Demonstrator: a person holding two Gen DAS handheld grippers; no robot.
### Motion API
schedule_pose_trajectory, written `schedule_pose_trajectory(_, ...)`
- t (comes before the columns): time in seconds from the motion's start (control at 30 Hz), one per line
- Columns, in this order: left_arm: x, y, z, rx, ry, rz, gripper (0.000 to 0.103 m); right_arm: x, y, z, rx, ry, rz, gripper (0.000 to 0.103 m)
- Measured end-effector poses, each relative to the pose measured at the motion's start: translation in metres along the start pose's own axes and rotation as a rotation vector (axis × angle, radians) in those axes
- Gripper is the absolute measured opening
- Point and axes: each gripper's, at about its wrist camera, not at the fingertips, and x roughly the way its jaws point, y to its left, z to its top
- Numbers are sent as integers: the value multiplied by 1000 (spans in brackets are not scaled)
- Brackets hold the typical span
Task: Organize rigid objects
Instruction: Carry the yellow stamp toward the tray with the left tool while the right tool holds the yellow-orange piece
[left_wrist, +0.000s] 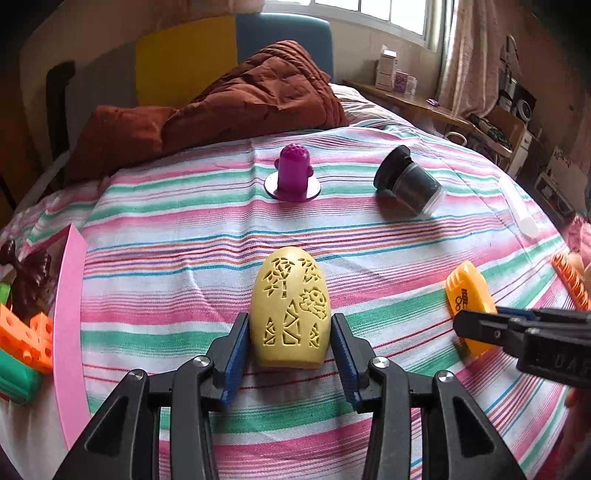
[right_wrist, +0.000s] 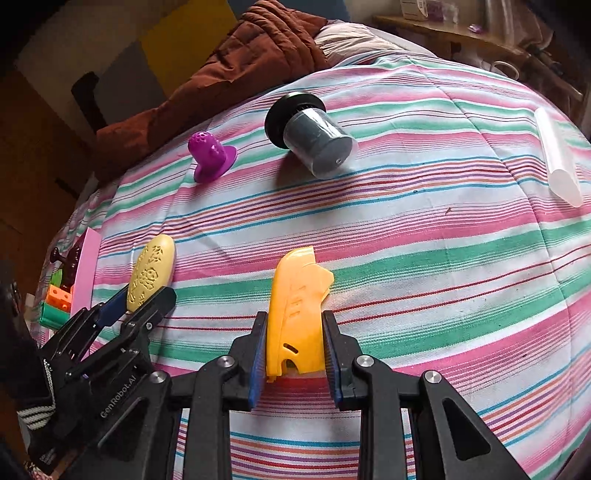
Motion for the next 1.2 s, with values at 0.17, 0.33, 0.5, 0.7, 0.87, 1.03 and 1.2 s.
schedule_pose_trajectory(0.17, 1, 5, 7, -108, 53, -17, 44, -1, -2, 4, 10, 18, 21, 28)
schedule_pose_trajectory(0.33, 7, -2, 13, -71, 81, 21, 44, -1, 4, 5, -42, 20, -11, 28)
schedule_pose_trajectory(0.5, 9, -12, 20, 5, 80, 81, 45, 1, 11, 5, -72, 13, -37, 28)
schedule_pose_trajectory(0.7, 12, -12, 18, 76, 89, 88, 44, 1, 12, 6, -81, 13, -40, 28)
schedule_pose_trajectory(0.87, -6, 5, 11, -53, 99, -37, 44, 3, 15, 7, -101, 11, -54, 28)
schedule_pose_trajectory(1.03, -27, 11, 4, -100, 89, -95, 44, 3, 15, 6, -106, 9, -57, 28)
schedule_pose_trajectory(1.2, -52, 6, 0, -65, 50, -107, 44, 6, 18, 7, -113, 4, -62, 28)
